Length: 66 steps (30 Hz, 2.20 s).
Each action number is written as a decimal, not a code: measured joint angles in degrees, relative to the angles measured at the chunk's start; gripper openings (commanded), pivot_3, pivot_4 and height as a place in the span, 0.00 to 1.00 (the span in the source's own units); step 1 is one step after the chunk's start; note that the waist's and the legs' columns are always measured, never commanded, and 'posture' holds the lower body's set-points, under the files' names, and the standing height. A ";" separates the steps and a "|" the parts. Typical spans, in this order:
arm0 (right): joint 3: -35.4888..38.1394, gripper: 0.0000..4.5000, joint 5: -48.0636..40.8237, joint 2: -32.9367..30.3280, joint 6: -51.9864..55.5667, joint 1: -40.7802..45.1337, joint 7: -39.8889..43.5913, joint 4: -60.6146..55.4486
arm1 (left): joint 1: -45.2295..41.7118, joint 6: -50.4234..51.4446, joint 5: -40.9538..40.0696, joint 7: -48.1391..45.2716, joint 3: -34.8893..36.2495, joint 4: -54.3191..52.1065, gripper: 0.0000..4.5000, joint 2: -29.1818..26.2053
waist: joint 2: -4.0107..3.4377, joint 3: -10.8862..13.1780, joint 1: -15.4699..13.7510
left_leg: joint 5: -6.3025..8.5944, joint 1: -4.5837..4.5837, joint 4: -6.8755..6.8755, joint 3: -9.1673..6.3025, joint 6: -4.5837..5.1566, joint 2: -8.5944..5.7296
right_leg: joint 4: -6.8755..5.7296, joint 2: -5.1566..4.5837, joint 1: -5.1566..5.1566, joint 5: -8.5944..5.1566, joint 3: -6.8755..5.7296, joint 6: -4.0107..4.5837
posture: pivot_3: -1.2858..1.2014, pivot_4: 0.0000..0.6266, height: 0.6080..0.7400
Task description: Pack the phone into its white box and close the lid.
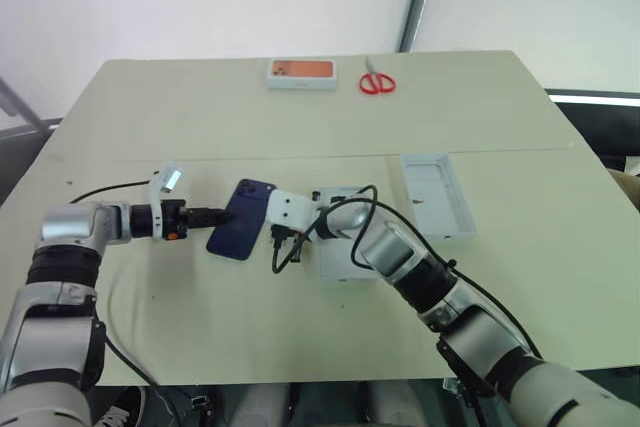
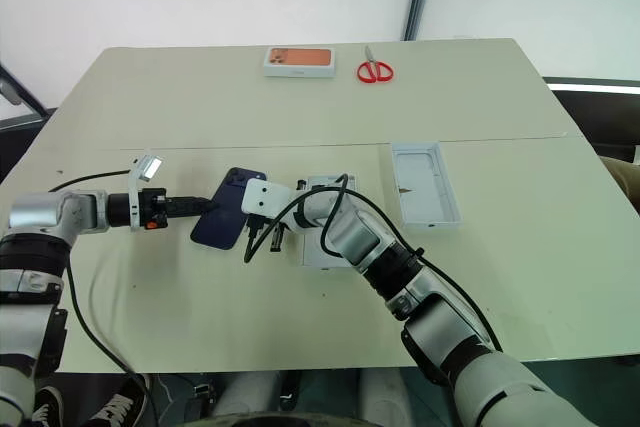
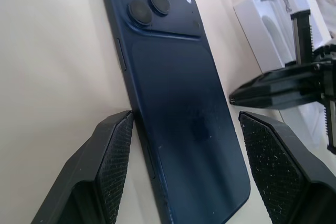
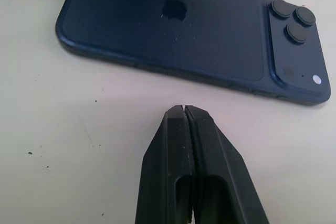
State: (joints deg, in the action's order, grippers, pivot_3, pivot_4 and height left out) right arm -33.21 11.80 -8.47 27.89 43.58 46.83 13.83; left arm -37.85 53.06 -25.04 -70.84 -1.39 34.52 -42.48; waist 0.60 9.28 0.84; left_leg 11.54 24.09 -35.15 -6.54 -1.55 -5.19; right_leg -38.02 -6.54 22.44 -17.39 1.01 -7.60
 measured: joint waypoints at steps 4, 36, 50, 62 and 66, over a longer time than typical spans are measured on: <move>0.01 0.01 0.00 -0.26 0.38 0.00 0.48 -0.14 | -0.14 0.79 0.78 -0.20 -0.13 -1.42 0.76 1.05 | -0.05 -0.06 -0.16 | 0.02 -0.06 -0.01 -0.01 0.03 -0.04 | 0.00 -0.04 -0.08 0.00 0.00 0.00 | 0.52 0.24 1.00; -0.03 0.01 1.55 -1.44 -0.83 -0.02 0.83 0.02 | 0.60 19.23 -4.45 7.40 2.58 -11.65 0.76 8.83 | -0.32 -0.31 0.09 | 0.04 -0.33 0.05 -0.01 0.06 -0.06 | 0.03 -0.08 -0.28 -0.03 0.03 -0.04 | 0.52 0.24 1.00; -0.04 0.00 1.62 -1.44 -1.95 -0.14 0.76 0.01 | 4.11 19.89 -8.72 9.93 7.33 -9.90 0.36 7.82 | -0.28 -0.29 0.59 | 0.04 -0.23 0.12 0.05 0.04 0.02 | 0.04 -0.02 -0.11 -0.04 0.09 -0.03 | 0.52 0.24 1.00; -0.03 0.00 2.04 -1.56 -2.51 -0.36 0.68 0.02 | 6.30 21.30 -12.25 11.02 8.88 -10.94 0.01 8.07 | -0.25 -0.29 0.44 | 0.03 -0.18 0.12 0.05 0.01 0.04 | 0.06 0.00 -0.07 -0.04 0.10 -0.03 | 0.52 0.24 1.00; 0.17 0.00 1.84 -1.60 -3.56 -0.76 0.67 0.02 | 6.39 22.82 -13.36 12.66 10.66 -10.31 0.01 8.88 | -0.25 -0.29 0.37 | 0.03 -0.17 0.11 0.05 0.01 0.04 | 0.06 0.00 -0.07 -0.04 0.10 -0.03 | 0.52 0.24 1.00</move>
State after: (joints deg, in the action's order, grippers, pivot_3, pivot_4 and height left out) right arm -33.04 13.64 -10.07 24.33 42.82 47.50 13.85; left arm -31.46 75.87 -38.40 -58.18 9.26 24.21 -33.60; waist 0.35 8.99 1.22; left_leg 11.57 23.92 -35.04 -6.49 -1.53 -5.16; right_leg -37.96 -6.55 22.36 -17.43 1.11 -7.62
